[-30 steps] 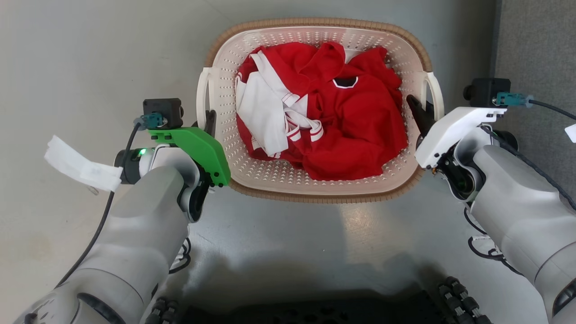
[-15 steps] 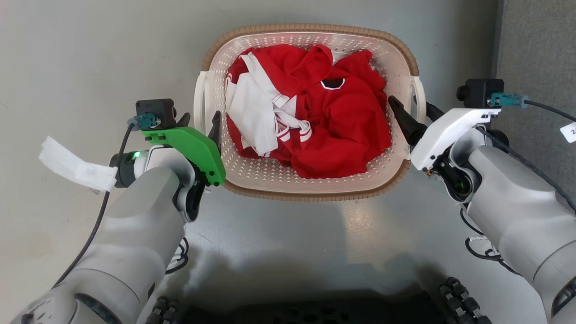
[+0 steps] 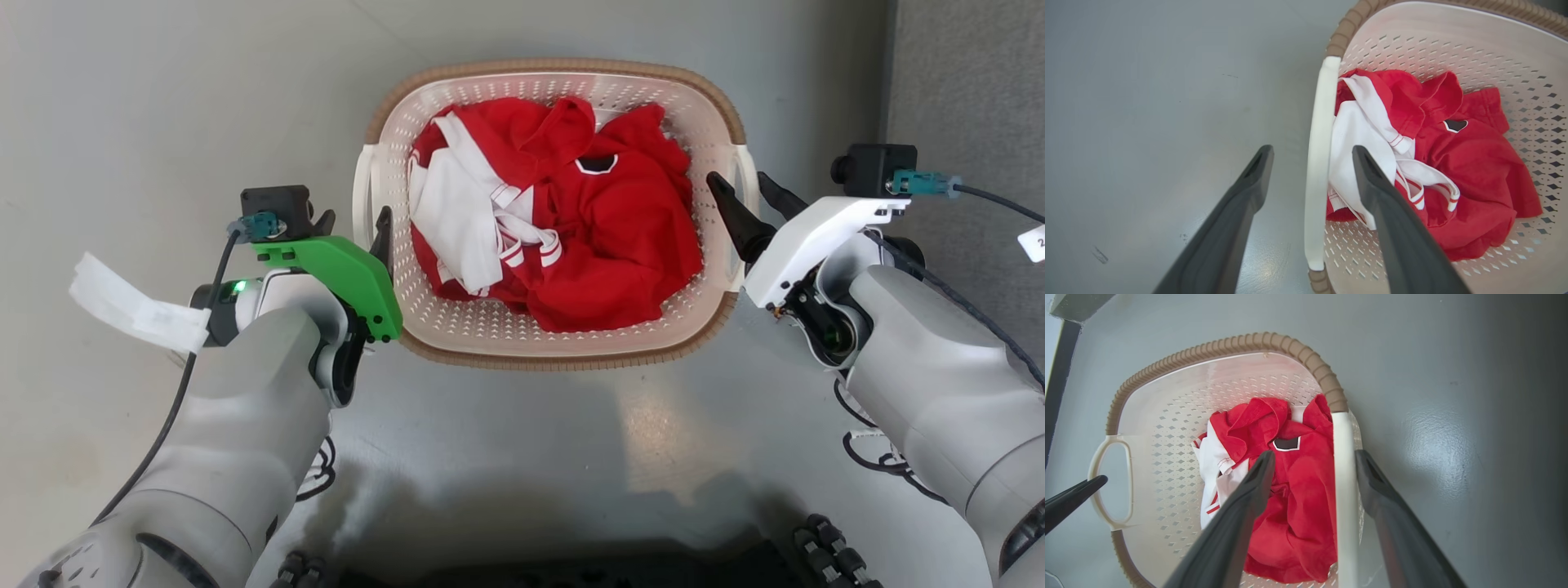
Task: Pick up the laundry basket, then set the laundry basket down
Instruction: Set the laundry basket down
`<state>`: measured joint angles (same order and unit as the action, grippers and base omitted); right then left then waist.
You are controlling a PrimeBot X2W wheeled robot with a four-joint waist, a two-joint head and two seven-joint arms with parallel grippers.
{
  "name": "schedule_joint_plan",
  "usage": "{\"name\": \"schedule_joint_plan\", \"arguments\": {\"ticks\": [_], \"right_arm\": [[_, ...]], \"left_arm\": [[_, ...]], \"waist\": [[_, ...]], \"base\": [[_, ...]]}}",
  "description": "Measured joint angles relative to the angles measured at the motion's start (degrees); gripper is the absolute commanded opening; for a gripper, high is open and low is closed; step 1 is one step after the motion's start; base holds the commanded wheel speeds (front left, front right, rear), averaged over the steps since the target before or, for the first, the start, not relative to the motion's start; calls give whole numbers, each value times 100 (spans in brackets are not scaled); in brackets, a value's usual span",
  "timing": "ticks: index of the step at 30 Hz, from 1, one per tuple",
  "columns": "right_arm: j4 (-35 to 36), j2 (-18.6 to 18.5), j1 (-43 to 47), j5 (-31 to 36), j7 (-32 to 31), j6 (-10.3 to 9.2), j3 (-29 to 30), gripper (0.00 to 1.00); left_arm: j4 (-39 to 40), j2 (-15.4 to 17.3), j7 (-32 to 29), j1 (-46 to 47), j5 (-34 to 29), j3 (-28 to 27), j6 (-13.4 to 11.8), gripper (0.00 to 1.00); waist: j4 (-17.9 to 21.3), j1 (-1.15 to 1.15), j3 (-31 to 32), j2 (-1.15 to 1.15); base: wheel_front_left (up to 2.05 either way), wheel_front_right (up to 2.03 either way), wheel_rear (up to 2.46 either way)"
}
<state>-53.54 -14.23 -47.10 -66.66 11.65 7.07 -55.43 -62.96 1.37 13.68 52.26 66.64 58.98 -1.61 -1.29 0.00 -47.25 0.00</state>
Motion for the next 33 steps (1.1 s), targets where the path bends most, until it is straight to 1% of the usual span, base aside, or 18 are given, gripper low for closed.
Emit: {"name": "schedule_joint_plan", "arguments": {"ticks": [11, 16, 17, 20, 21, 26, 33], "right_arm": [[-21, 92, 118, -109, 94, 0, -75, 100], [-59, 91, 242, -157, 147, 0, -94, 100], [-78, 86, 269, -157, 152, 0, -101, 100], [-100, 80, 337, -157, 197, 0, -118, 100], [-100, 80, 358, -156, 198, 0, -125, 100], [-107, 76, 456, -143, 202, 0, -169, 100], [-96, 12, 537, 10, 252, 0, -172, 100]], "left_arm": [[-156, 0, 55, -54, 9, -40, 18, 100], [-237, 0, 56, -199, 8, -62, 68, 100], [-242, 1, 56, -236, 7, -97, 113, 100], [-183, 1, 56, -245, -44, -219, 122, 100], [-151, 0, 56, -245, -60, -272, 159, 100], [-1, 3, 56, -247, -287, -486, 212, 100], [274, 83, 56, -454, -547, -759, 245, 100]], "waist": [[47, 0, 471, 0], [73, 0, 736, 0], [85, 0, 851, 0], [103, 0, 1034, 0], [108, 0, 1098, 0], [125, 0, 1443, 0], [136, 0, 1966, 0]], "base": [[0, 0, 0], [0, 0, 0], [0, 0, 0], [0, 0, 0], [0, 0, 0], [0, 0, 0], [0, 0, 0]]}}
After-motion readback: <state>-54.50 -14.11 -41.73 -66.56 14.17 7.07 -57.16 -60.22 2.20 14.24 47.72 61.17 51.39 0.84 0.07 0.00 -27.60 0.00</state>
